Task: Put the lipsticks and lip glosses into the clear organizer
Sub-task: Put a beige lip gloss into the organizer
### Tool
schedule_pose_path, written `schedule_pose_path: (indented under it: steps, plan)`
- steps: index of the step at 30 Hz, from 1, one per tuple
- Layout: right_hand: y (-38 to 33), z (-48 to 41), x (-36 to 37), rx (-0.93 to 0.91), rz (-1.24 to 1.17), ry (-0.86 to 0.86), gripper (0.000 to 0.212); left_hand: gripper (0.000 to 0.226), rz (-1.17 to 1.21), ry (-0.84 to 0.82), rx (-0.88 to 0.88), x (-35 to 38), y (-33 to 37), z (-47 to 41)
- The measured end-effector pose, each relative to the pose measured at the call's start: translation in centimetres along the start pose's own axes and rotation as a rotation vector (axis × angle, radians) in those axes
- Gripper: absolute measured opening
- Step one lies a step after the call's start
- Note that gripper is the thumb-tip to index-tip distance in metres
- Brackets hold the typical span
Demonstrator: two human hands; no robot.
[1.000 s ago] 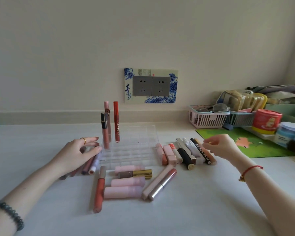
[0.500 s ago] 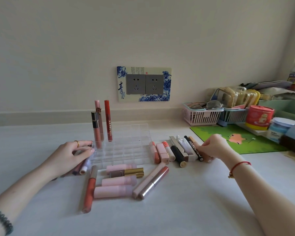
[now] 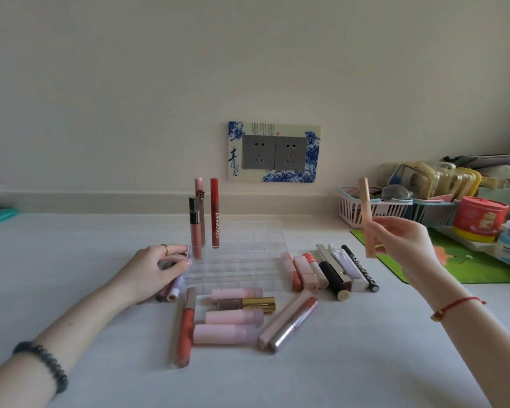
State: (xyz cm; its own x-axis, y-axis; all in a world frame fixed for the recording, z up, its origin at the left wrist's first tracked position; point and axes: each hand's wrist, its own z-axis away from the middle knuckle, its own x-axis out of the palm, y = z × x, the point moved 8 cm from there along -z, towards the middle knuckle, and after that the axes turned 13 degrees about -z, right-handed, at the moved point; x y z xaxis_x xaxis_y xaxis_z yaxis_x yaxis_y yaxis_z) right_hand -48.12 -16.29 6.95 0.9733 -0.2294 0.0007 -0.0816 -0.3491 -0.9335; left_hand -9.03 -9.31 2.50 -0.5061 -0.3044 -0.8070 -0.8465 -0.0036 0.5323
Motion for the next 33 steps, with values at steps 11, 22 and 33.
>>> schedule_pose_path:
  steps: [11,22,33]
  plan:
    - [-7.2,2.6,16.1,-0.145,-0.236,-0.378,0.026,0.034,-0.035,-0.004,0.049,0.2,-0.3,-0.4]
    - [-4.4,1.8,22.4,-0.275,0.083,-0.377,0.014,0.039,-0.052,0.014,0.04,0.1,-0.8,-0.6]
    - [-2.1,1.8,23.6,-0.259,0.246,-0.49,0.02,0.044,-0.062,0.023,0.041,-0.2,-0.5,-0.3]
